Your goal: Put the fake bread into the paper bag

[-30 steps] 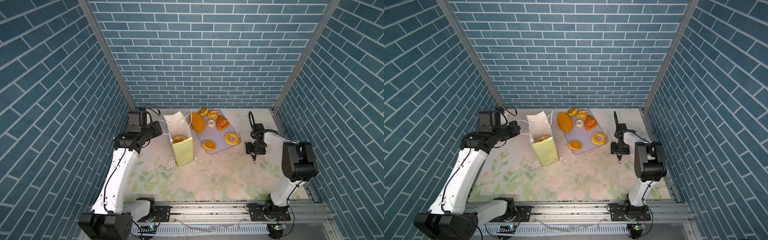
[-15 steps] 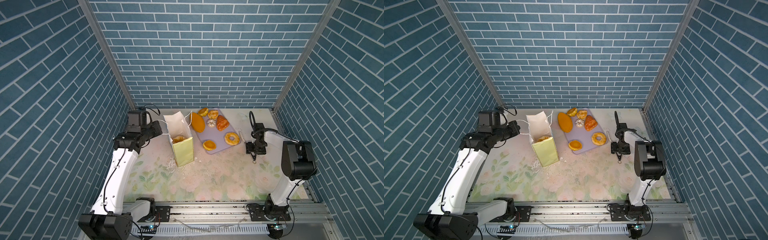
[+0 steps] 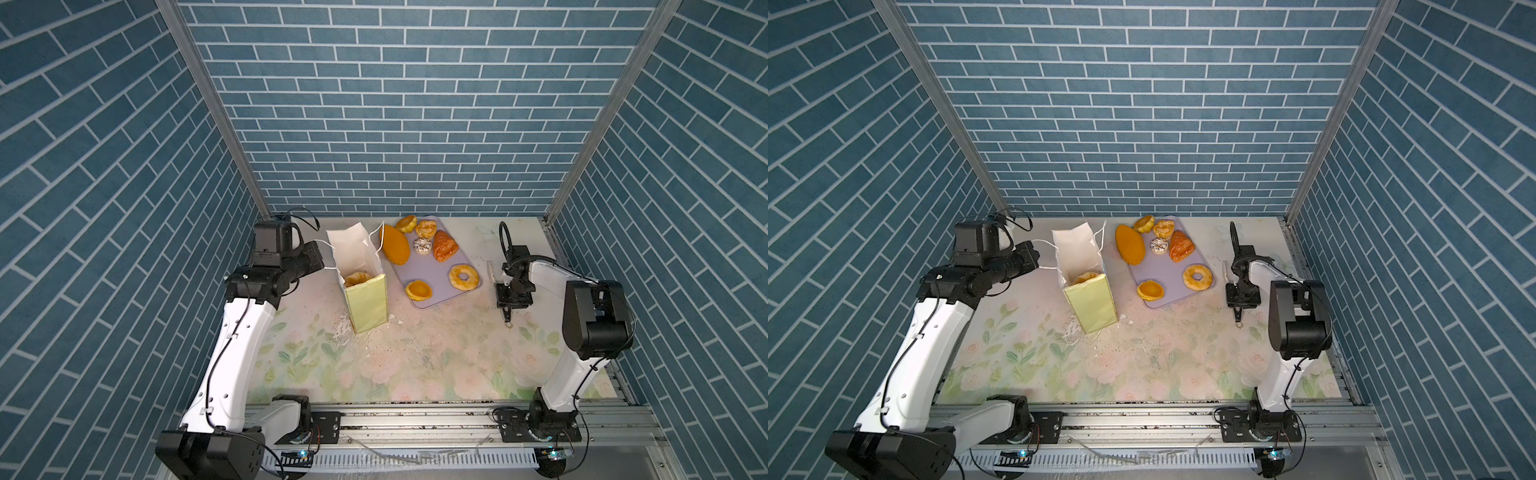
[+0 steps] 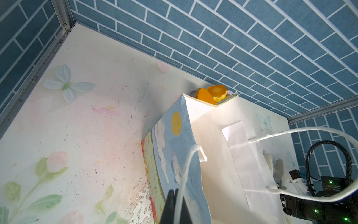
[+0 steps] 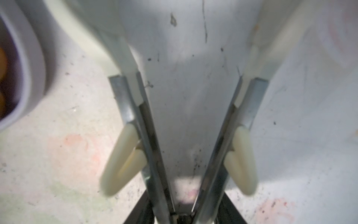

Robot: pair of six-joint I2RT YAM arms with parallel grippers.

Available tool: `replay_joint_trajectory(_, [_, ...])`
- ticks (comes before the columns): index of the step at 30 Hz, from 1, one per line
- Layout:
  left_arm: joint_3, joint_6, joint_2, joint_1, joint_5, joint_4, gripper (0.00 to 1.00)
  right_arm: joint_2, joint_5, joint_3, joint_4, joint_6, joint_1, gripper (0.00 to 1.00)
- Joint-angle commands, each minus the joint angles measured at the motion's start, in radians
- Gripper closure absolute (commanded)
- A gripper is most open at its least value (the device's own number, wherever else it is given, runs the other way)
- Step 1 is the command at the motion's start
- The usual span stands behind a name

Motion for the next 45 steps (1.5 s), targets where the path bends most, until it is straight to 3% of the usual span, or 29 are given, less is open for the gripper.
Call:
replay_joint_trajectory(1, [0.029, 0.009, -0.010, -0.005, -0.010, -0.018, 1.00, -0.077, 0.021, 0.008, -0.052, 0.011, -0.004, 0.55])
replay_joint_trajectory(27, [-0.002, 0.002, -0.070, -0.005, -0.015, 0.001, 1.00, -0.262, 0.026, 0.149, -0.220, 0.080, -0.002, 0.48])
replay_joint_trajectory(36, [-0.007, 0.002, -0.071, -0.005, -0.015, 0.007, 1.00, -0.309, 0.030, 0.151, -0.223, 0.080, 0.001, 0.50])
replay_joint_trajectory(45, [0.008, 0.006, -0.064, -0.005, -0.015, -0.006, 1.00, -0.456, 0.018, 0.220, -0.281, 0.031, 0.025, 0.54])
